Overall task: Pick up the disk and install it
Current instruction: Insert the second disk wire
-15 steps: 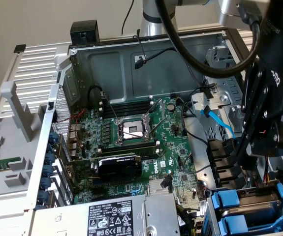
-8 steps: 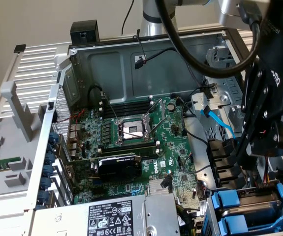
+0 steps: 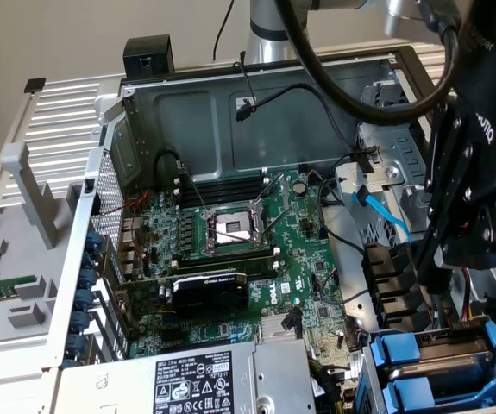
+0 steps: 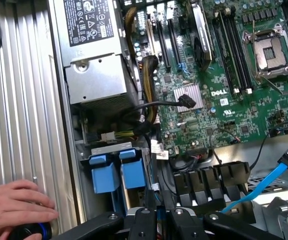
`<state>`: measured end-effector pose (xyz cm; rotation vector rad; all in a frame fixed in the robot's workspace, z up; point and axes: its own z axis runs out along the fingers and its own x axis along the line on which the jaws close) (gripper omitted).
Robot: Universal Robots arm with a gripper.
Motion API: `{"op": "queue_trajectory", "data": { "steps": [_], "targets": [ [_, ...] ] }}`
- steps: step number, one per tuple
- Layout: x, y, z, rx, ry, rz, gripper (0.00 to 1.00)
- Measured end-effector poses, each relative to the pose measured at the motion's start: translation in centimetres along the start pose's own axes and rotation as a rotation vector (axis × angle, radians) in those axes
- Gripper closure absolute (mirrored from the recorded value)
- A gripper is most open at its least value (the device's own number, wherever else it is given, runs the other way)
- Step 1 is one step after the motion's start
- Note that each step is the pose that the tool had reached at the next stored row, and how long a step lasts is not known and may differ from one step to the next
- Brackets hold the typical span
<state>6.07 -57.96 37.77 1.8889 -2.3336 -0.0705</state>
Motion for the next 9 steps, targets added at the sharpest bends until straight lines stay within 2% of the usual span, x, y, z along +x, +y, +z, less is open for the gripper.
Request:
{"op": "queue_trajectory", "data": {
  "steps": [4,7,9],
  "targets": [
    [0.17,0.03,-0.47,0.0014,-0.0026,-0.002,0.84],
    [0.33,0.01,-0.54,0.0019,-0.0125,-0.011,0.84],
    [0.45,-0.01,-0.57,0.0024,-0.0169,-0.018,0.84]
  ]
}}
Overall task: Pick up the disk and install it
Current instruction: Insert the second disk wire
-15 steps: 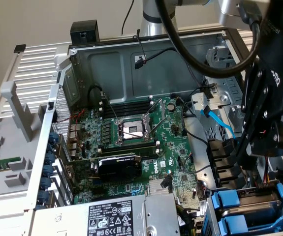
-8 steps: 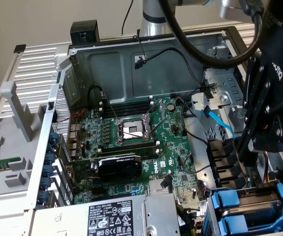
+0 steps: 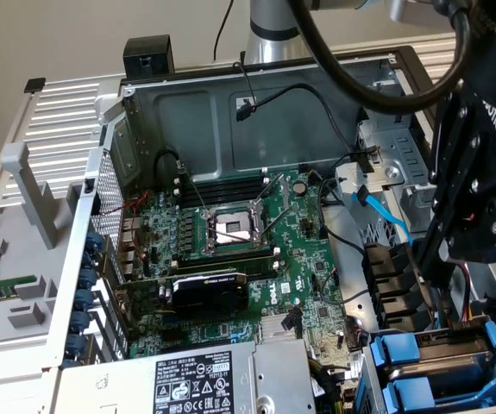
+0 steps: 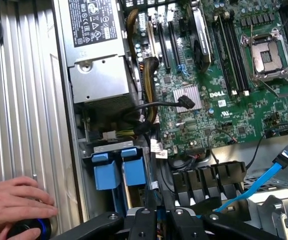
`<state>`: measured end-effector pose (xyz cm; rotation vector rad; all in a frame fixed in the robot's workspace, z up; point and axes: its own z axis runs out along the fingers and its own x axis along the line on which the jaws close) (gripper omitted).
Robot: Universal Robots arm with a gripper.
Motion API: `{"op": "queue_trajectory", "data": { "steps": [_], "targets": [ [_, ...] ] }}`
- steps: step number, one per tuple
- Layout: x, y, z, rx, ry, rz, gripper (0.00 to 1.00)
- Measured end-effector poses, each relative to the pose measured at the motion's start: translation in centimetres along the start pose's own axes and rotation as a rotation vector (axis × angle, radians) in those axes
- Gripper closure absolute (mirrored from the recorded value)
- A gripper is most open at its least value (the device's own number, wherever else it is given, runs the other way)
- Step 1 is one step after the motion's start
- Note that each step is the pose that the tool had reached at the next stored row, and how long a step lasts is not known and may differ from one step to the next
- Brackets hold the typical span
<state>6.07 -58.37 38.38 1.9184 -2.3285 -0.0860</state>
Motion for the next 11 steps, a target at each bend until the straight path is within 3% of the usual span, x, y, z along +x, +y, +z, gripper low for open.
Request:
{"op": "queue_trajectory", "data": {
  "steps": [11],
  "targets": [
    [0.59,-0.17,-0.01,0.0005,0.0004,-0.010,0.84]
  ]
}}
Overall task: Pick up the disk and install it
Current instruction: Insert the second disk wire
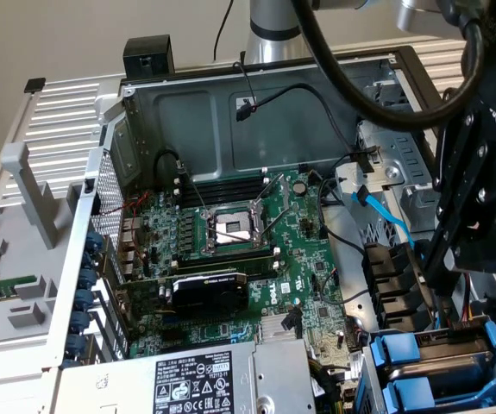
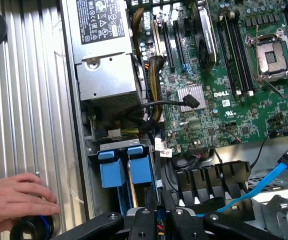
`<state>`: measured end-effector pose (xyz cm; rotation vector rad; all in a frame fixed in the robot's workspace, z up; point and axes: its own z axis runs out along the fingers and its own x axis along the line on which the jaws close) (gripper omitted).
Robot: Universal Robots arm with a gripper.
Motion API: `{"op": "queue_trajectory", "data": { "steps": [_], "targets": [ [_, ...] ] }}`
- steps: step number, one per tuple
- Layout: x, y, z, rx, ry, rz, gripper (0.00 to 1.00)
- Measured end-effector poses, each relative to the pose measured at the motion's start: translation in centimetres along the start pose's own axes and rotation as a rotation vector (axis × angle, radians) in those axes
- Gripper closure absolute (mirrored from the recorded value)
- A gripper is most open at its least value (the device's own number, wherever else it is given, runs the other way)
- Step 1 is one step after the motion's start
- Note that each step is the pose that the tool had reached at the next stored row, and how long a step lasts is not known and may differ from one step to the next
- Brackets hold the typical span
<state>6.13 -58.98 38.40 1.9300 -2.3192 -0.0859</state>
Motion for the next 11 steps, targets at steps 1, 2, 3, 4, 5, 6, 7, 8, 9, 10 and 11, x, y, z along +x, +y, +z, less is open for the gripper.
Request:
{"op": "queue_trajectory", "data": {
  "steps": [1,2,3,4,5,6,7,8,9,10,11],
  "targets": [
    [0.00,0.00,0.00,0.0000,0.0000,0.000,0.84],
    [0.00,0.00,0.00,0.0000,0.0000,0.000,0.84],
    [0.00,0.00,0.00,0.0000,0.0000,0.000,0.84],
    [0.00,0.00,0.00,0.0000,0.0000,0.000,0.84],
    [0.00,0.00,0.00,0.0000,0.0000,0.000,0.84],
    [0.00,0.00,0.00,0.0000,0.0000,0.000,0.84],
    [0.00,0.00,0.00,0.0000,0.0000,0.000,0.84],
    [0.00,0.01,0.00,0.0001,0.0000,0.000,0.84],
    [0.04,0.01,0.01,0.0011,-0.0001,-0.001,0.84],
    [0.10,0.01,0.02,0.0034,-0.0004,-0.007,0.84],
    [0.14,0.01,0.03,0.0070,-0.0002,-0.016,0.84]
  ]
}}
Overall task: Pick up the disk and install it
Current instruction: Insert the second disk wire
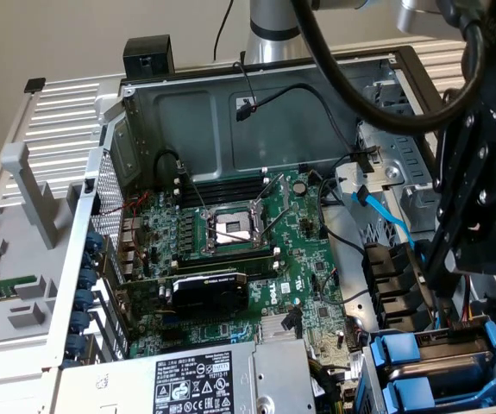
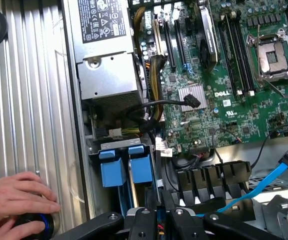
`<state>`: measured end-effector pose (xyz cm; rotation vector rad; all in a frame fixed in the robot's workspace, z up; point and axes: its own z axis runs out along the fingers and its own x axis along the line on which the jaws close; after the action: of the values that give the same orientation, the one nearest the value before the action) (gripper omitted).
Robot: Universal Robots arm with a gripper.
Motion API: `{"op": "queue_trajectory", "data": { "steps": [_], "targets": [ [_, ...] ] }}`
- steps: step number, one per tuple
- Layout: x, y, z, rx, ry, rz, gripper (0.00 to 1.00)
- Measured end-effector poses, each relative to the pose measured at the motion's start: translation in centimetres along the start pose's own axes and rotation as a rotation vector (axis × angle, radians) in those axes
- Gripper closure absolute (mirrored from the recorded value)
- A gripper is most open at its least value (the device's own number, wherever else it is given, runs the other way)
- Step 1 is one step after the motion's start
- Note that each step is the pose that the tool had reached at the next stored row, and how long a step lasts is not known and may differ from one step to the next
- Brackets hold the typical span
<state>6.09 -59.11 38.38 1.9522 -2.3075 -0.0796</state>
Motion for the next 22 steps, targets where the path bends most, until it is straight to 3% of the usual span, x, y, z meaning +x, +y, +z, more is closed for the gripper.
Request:
{"op": "queue_trajectory", "data": {
  "steps": [2,5,8,10,13,15,18,19,22],
  "targets": [
    [0.0,-0.01,0.01,0.0078,-0.0001,-0.022,0.84],
    [0.0,-0.03,0.14,0.0104,-0.0085,-0.057,0.84],
    [0.4,-0.11,0.40,0.0073,-0.0338,-0.067,0.84],
    [0.9,-0.21,0.53,0.0057,-0.0458,-0.069,0.84],
    [1.5,-0.34,0.70,0.0010,-0.0804,-0.074,0.84],
    [2.0,-0.44,0.97,-0.0007,-0.0944,-0.076,0.84],
    [2.3,-0.56,1.50,-0.0011,-0.0990,-0.078,0.84],
    [2.3,-0.57,1.59,0.0012,-0.1000,-0.080,0.84],
    [2.2,-0.60,1.80,0.0040,-0.0993,-0.086,0.84]
  ]
}}
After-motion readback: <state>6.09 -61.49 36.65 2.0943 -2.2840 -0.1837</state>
